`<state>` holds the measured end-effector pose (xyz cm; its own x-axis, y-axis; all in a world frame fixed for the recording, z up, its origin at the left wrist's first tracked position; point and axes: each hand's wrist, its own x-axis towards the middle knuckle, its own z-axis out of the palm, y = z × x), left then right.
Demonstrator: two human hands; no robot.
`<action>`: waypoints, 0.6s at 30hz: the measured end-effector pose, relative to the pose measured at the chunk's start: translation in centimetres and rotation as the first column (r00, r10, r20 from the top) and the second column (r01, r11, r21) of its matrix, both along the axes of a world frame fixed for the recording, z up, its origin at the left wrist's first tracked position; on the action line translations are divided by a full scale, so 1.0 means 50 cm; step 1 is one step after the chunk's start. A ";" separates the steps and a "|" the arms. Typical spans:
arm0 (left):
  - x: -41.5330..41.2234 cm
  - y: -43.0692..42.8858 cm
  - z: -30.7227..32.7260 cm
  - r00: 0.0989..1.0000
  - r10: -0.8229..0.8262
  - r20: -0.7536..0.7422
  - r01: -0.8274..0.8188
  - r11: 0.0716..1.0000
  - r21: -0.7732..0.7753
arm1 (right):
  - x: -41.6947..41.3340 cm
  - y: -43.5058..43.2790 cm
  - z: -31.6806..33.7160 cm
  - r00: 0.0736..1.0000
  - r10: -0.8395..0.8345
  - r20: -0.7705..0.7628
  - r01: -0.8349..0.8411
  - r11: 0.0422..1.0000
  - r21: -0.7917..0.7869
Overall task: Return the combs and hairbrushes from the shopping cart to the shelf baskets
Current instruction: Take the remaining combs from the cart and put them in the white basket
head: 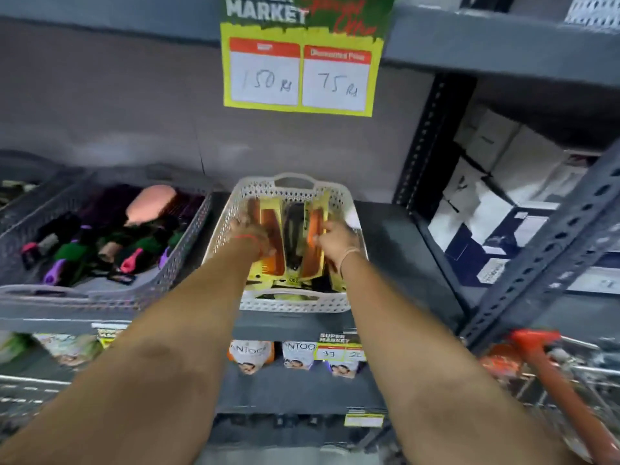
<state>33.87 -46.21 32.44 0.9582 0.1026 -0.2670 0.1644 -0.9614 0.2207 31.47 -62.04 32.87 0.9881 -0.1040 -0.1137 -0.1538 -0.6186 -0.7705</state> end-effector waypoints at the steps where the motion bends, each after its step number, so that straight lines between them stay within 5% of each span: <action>1: -0.003 -0.003 0.001 0.999 -0.042 -0.030 0.046 0.992 0.117 | -0.004 0.002 -0.013 0.998 0.055 -0.032 -0.058 0.994 -0.090; 5: -0.027 0.003 0.022 0.991 -0.121 -0.058 0.130 0.978 0.163 | 0.000 0.004 -0.016 0.995 0.074 -0.073 -0.091 0.959 -0.268; 8: -0.048 0.032 0.052 0.979 0.032 0.203 0.038 0.942 -0.333 | 0.001 0.050 0.027 0.992 0.036 0.119 -0.003 0.963 -0.271; 10: -0.073 0.082 0.095 0.876 0.337 0.346 0.001 0.715 -0.699 | -0.005 0.136 0.078 0.945 0.057 0.321 -0.022 0.993 -0.112; 12: -0.109 0.166 0.150 0.711 0.607 0.354 0.049 0.460 -0.887 | -0.025 0.263 0.137 0.897 0.123 0.424 -0.195 0.972 0.131; 15: -0.194 0.343 0.196 0.470 0.820 0.328 0.113 0.313 -0.943 | -0.100 0.480 0.192 0.873 0.308 0.379 -0.448 0.813 0.373; 18: -0.321 0.543 0.155 0.368 0.918 0.150 0.069 0.134 -0.989 | -0.190 0.666 0.173 0.779 0.594 0.200 -0.608 0.641 0.468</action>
<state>17.83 -19.05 40.18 0.6070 0.7933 0.0466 -0.2109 0.1043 0.9719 21.99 -28.77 41.50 0.8164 0.5753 0.0507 0.1412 -0.1136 -0.9834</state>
